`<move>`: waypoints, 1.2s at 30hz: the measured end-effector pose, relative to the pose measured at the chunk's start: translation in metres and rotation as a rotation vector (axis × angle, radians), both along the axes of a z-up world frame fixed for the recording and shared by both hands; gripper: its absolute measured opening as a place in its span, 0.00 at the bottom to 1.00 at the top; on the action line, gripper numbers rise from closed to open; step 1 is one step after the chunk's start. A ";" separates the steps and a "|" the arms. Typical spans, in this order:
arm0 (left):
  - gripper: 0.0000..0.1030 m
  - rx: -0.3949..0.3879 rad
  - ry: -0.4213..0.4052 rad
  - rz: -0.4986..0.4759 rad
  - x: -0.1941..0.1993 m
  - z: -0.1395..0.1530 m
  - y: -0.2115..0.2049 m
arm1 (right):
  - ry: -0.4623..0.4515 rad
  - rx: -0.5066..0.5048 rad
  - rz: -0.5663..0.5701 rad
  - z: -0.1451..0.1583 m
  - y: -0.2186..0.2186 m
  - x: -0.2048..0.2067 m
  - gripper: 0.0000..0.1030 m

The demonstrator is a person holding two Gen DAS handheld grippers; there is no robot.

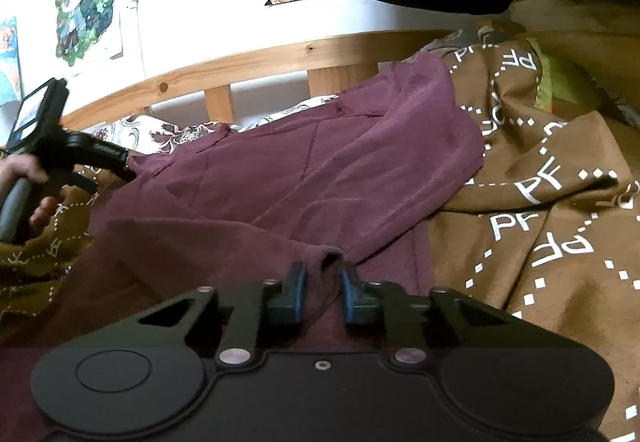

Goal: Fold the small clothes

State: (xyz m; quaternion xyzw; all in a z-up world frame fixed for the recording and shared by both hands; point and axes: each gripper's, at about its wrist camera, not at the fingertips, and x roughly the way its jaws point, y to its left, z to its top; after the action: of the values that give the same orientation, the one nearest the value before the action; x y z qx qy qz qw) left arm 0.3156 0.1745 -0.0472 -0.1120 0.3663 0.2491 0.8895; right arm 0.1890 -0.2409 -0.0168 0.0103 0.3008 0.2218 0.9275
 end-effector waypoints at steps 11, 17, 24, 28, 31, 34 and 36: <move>0.95 0.047 -0.001 -0.012 -0.019 0.003 -0.008 | 0.017 -0.058 -0.002 0.000 0.001 -0.002 0.14; 0.97 -0.027 -0.026 -0.075 -0.058 0.011 -0.027 | 0.014 -0.058 -0.009 0.005 -0.001 -0.004 0.40; 0.99 -0.033 -0.051 -0.182 -0.128 0.023 -0.060 | -0.066 -0.096 0.001 0.021 0.000 -0.015 0.79; 0.99 -0.050 -0.071 -0.242 -0.167 0.030 -0.080 | -0.111 -0.127 0.010 0.033 0.000 -0.026 0.96; 0.99 -0.031 -0.078 -0.305 -0.194 0.036 -0.093 | -0.139 -0.154 0.021 0.042 0.000 -0.036 0.99; 0.99 -0.006 -0.068 -0.367 -0.215 0.039 -0.108 | -0.153 -0.181 0.021 0.052 0.000 -0.048 0.99; 0.99 0.008 -0.066 -0.393 -0.225 0.040 -0.117 | -0.154 -0.185 0.012 0.058 -0.001 -0.054 0.99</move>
State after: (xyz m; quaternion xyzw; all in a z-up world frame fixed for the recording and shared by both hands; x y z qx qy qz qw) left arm 0.0903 0.0578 -0.0069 -0.0430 0.3509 0.0685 0.9329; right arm 0.1345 -0.2417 0.0409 -0.0944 0.2481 0.1988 0.9434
